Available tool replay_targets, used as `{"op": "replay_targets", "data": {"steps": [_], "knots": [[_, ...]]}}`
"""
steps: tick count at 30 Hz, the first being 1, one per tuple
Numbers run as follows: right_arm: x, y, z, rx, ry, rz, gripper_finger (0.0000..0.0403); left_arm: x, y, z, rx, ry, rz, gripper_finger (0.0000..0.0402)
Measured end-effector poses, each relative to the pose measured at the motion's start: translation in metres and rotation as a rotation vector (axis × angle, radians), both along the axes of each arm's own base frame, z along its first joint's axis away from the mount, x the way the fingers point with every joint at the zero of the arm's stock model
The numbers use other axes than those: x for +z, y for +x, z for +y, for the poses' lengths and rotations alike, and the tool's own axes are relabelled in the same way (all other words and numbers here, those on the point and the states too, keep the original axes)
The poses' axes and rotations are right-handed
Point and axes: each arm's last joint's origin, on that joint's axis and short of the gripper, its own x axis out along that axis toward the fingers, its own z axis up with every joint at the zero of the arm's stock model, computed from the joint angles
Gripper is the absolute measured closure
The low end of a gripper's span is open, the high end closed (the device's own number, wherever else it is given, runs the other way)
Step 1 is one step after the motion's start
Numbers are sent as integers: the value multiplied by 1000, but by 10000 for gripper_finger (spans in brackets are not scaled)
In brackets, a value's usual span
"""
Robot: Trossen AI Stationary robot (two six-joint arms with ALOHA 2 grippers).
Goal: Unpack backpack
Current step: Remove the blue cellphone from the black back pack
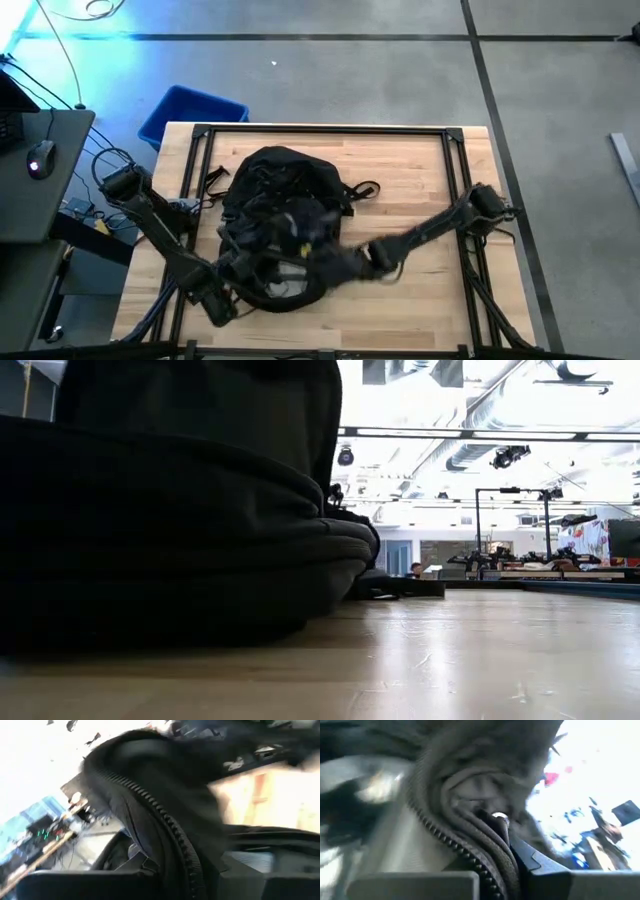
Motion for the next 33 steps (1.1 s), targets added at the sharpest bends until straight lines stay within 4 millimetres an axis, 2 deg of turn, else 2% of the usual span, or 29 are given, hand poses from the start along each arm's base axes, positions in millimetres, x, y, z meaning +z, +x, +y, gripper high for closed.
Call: {"op": "replay_targets", "data": {"steps": [3, 6, 9, 12, 16, 19, 23, 27, 33], "knots": [[42, 2, -38, -45, 28, -88, 389, 8, -7, -12, -49, 17, 9, 348], [81, -1, -74, -1, 93, -162, 390, 10, -12, -17, -66, 10, -21, 348], [108, -3, -112, 47, 171, -218, 391, 8, -14, -17, -67, -21, -58, 348], [121, -3, -147, 95, 290, -242, 392, 2, -16, -14, -62, -33, -88, 348], [119, -6, -175, 134, 463, -201, 393, -2, -16, -11, -59, -39, -77, 348], [105, -5, -176, 158, 513, -151, 393, -3, -16, -11, -64, -43, -58, 347], [90, -8, -159, 172, 533, -50, 393, -5, -16, -11, -71, -31, -8, 328], [79, -14, -135, 159, 563, 68, 393, -4, -17, -10, -78, -27, 17, 280], [60, -31, -100, 128, 652, 299, 393, 14, -26, -5, -99, 38, 34, 204]]}}
